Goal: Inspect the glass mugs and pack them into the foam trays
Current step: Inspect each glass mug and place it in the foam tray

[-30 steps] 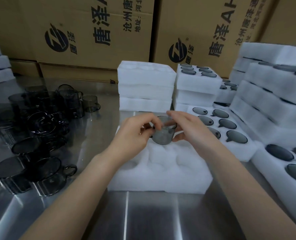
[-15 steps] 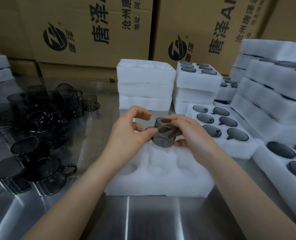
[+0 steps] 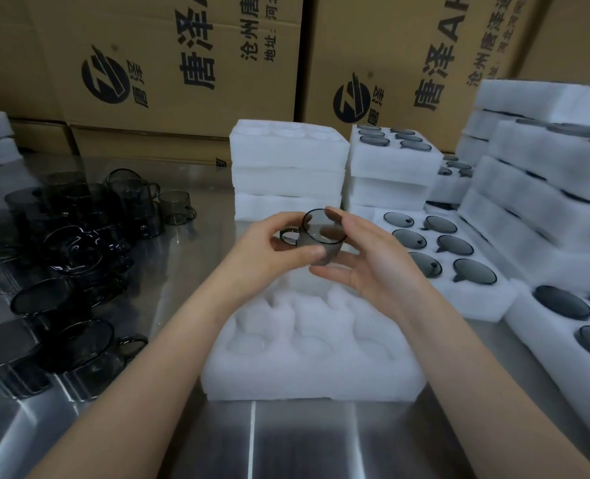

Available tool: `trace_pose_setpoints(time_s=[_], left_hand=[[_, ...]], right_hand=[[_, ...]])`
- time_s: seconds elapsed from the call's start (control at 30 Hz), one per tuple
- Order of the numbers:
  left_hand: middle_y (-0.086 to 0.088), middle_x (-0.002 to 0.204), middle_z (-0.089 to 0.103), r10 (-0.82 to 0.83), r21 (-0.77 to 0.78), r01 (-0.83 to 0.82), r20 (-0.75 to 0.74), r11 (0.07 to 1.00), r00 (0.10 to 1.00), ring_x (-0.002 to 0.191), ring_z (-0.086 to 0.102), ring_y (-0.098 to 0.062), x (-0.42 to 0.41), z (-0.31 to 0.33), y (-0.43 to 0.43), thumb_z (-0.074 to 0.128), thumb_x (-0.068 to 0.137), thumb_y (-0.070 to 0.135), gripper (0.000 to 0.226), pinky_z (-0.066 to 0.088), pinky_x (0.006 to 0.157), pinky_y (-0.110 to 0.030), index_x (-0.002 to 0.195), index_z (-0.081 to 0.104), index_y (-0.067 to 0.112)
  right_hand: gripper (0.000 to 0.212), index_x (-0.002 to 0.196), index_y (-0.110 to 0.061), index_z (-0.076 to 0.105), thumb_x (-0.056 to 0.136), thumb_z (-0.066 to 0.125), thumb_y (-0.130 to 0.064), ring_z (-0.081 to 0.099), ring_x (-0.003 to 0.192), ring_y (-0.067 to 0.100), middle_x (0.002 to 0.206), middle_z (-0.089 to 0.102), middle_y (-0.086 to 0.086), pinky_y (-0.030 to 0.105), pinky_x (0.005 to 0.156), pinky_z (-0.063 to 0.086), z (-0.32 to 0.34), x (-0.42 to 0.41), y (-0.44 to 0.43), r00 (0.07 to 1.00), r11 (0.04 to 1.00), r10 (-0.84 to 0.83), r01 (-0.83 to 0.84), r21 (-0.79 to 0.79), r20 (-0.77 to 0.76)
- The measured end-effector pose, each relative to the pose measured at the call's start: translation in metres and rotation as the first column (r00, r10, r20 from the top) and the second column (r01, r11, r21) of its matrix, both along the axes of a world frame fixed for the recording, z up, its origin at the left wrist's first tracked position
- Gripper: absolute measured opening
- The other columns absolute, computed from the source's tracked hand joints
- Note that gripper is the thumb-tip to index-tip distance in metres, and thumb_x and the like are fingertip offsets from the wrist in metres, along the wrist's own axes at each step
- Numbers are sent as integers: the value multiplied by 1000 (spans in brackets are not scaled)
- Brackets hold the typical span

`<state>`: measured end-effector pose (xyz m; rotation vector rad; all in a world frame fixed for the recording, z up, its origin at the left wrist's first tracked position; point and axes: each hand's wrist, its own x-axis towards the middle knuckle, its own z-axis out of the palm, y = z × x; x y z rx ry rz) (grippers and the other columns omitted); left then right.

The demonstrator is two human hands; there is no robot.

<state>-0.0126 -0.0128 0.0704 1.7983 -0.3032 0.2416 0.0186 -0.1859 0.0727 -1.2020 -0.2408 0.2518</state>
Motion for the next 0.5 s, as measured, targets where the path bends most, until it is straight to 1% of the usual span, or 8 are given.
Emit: trace_pose_setpoints(time_s=[0.07, 0.13, 0.2, 0.27, 0.4, 0.47, 0.5], left_hand=[[17, 102, 70, 12, 34, -13, 32, 999, 999, 86, 68, -4, 3, -4, 0, 84, 71, 8, 50, 54, 80, -19, 109, 62, 32], [23, 94, 70, 35, 46, -37, 51, 998, 998, 83, 67, 1, 5, -5, 0, 86, 67, 5, 54, 53, 77, -16, 103, 61, 37], [19, 95, 71, 51, 53, -54, 63, 997, 997, 87, 67, -1, 7, -8, 0, 88, 64, 5, 58, 53, 80, -18, 101, 61, 40], [12, 101, 71, 51, 61, -56, 78, 997, 996, 93, 68, -5, 7, -9, -1, 89, 61, 6, 61, 54, 87, -25, 102, 61, 42], [6, 109, 70, 21, 41, -24, 77, 999, 997, 100, 67, -10, 5, -5, 0, 88, 56, 9, 64, 53, 94, -34, 104, 64, 44], [4, 112, 69, 14, 45, -17, 74, 999, 997, 100, 68, -12, 5, -4, 0, 89, 56, 5, 66, 53, 94, -35, 106, 65, 41], [5, 112, 69, 10, 51, -14, 76, 999, 997, 100, 68, -11, 4, -4, 0, 90, 57, 3, 67, 53, 93, -33, 106, 65, 41]], right_hand=[[22, 106, -16, 74, 99, 54, -17, 71, 97, 36, 109, 71, 12, 45, 72, 59, -3, 2, -2, 1000, 999, 27, -27, 46, -6], [20, 102, -14, 75, 98, 55, -14, 71, 93, 35, 106, 72, 12, 46, 71, 59, -5, 3, -3, 999, 997, 52, -52, 61, -2], [19, 97, -14, 76, 95, 57, -14, 72, 89, 33, 103, 73, 12, 47, 70, 59, -6, 3, -4, 997, 995, 71, -71, 69, 6], [16, 93, -13, 77, 90, 61, -15, 71, 89, 33, 103, 73, 13, 48, 70, 59, -7, 2, -3, 997, 994, 75, -76, 77, 11], [16, 93, -8, 73, 81, 66, -17, 71, 91, 36, 104, 73, 15, 51, 69, 58, -5, 0, -2, 998, 995, 60, -60, 77, -1], [16, 94, -6, 68, 82, 67, -17, 70, 93, 37, 107, 71, 16, 52, 69, 58, -5, -1, -2, 999, 996, 49, -48, 69, -7], [15, 94, -6, 67, 83, 67, -16, 69, 95, 38, 108, 71, 16, 52, 69, 58, -5, -2, -2, 999, 997, 43, -42, 64, -11]])
